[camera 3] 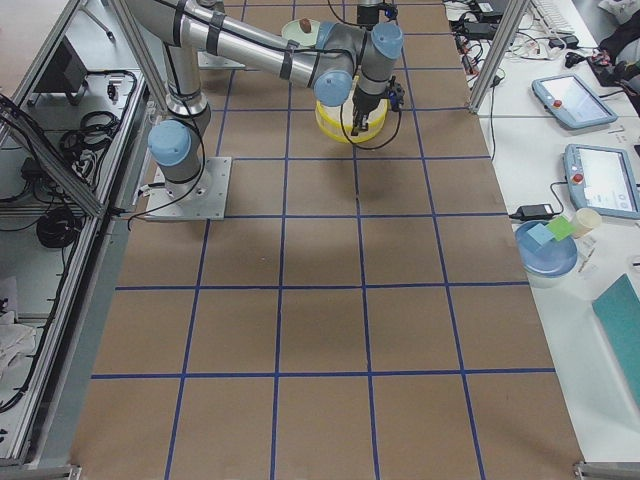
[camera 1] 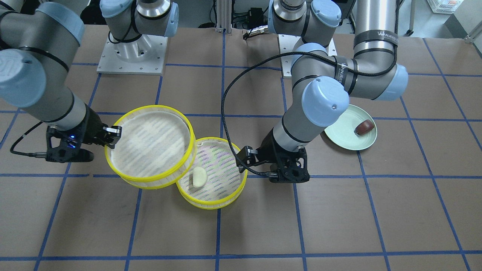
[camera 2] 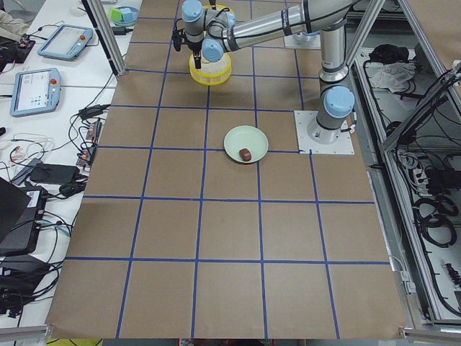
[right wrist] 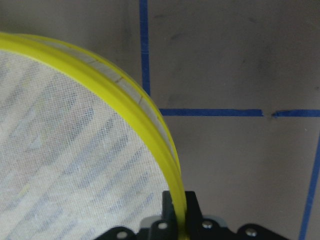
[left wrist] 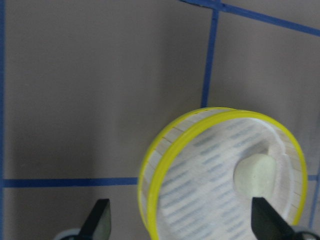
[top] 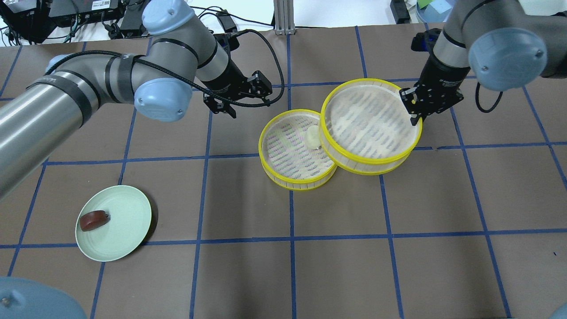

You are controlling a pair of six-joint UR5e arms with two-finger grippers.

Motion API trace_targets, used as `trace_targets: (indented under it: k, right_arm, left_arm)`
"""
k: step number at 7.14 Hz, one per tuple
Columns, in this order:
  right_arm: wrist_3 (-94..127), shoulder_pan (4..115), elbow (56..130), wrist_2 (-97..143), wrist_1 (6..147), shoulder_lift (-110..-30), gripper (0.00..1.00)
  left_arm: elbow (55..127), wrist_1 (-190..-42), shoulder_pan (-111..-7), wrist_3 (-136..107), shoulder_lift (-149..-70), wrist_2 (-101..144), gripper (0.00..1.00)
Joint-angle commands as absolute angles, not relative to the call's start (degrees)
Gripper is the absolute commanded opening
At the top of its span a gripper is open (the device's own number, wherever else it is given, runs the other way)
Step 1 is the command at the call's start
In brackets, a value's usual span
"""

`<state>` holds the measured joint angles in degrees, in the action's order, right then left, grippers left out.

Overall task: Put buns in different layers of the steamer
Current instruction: 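Set top tier back on lower tier with right gripper while left withdraws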

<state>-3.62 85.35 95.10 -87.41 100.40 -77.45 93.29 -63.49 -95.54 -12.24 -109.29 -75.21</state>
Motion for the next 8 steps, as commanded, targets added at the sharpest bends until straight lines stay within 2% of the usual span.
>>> trace_targets:
  k: [1,3,5,8]
  right_arm:
    - [9.18,92.96,94.57,-87.54,105.97,-74.02,0.00]
    - [15.02,97.97,94.57,-88.93,110.55,-70.59,0.00]
    - [15.55,98.88,94.57,-89.04,111.09,-69.44,0.00]
    - [15.56,99.31,94.57,-88.77,111.53,-69.35,0.00]
  left_arm:
    - [93.25,-70.46,-90.55,-4.68,-105.05,-83.12,1.00]
    - [93.25,-78.96,-84.76,1.72,-101.44,-84.89,1.00]
    - [94.04,-83.56,-79.48,15.41,-98.54,-93.41,1.00]
    - [97.28,-90.69,-68.51,34.20,-97.47,-93.34,1.00]
